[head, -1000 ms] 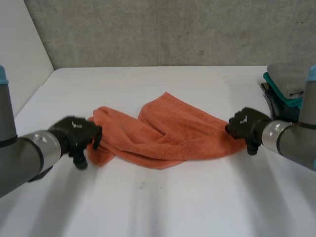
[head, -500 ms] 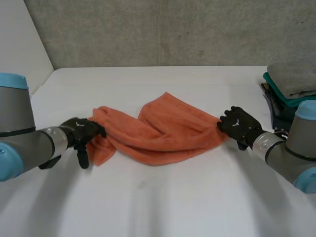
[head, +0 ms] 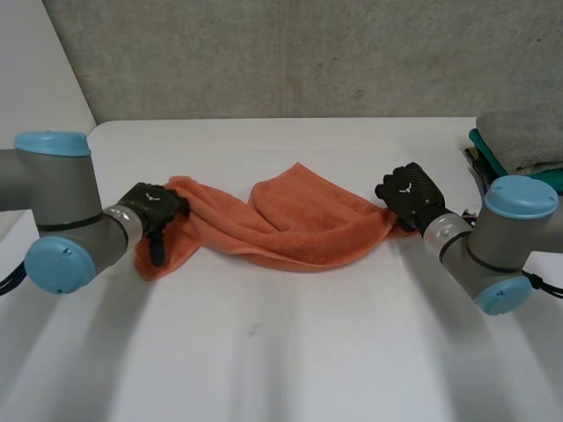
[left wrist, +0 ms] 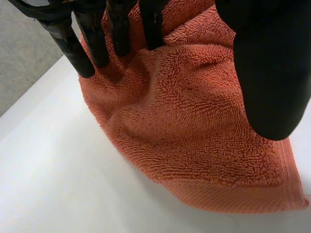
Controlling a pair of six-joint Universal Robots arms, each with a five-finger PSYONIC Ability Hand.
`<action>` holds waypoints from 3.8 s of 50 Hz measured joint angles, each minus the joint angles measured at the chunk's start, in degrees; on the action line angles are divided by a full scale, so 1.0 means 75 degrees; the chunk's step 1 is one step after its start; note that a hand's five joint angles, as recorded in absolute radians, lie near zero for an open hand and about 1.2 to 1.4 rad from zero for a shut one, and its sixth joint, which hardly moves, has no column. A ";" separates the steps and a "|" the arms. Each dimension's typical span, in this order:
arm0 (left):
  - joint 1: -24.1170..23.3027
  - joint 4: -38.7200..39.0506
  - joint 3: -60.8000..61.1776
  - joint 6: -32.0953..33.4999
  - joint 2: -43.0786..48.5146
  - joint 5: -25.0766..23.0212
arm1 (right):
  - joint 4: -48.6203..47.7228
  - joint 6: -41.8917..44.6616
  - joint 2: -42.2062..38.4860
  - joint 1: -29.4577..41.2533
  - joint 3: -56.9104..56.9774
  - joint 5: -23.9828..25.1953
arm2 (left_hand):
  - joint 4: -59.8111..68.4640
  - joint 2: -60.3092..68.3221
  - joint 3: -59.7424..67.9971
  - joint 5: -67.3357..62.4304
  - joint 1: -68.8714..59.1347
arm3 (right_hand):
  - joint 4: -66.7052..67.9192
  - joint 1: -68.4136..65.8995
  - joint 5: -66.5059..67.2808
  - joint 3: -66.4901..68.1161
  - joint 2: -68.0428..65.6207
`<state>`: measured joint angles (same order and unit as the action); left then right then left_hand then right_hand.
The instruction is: Fold the laundry.
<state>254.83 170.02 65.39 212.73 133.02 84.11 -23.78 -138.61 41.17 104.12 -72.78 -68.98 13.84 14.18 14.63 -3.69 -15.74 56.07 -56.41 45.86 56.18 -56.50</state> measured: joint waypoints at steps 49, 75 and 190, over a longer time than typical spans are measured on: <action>0.0505 -0.0159 -0.0503 -0.2092 -0.2628 -0.1424 | 0.3701 -0.2685 0.4170 -0.0916 0.0292 -0.0469 | 0.7270 0.7219 0.7101 -0.7151 -0.6771 | 0.1681 -0.1194 0.1542 0.1589 -0.1447; -0.0019 -0.1948 -0.2970 -0.1841 -0.0519 0.0044 | 0.2794 -0.2110 0.1457 0.0647 0.1877 -0.3160 | 0.0789 0.0803 0.0757 -0.0754 -0.0605 | 0.1688 -0.1194 0.1542 0.1589 -0.1447; -0.0290 0.1723 0.4455 0.1060 -0.2061 -0.1268 | 0.2473 -0.1357 0.2293 -0.0063 -0.0946 -0.2095 | 0.1865 0.1884 0.1867 -0.1840 -0.1621 | 0.1689 -0.1194 0.1542 0.1589 -0.1447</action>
<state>252.65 182.94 98.80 220.68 117.56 74.60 -5.23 -148.78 58.37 103.64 -79.88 -84.70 27.83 28.31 28.63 -17.49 -27.90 68.74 -65.37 57.42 68.09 -67.36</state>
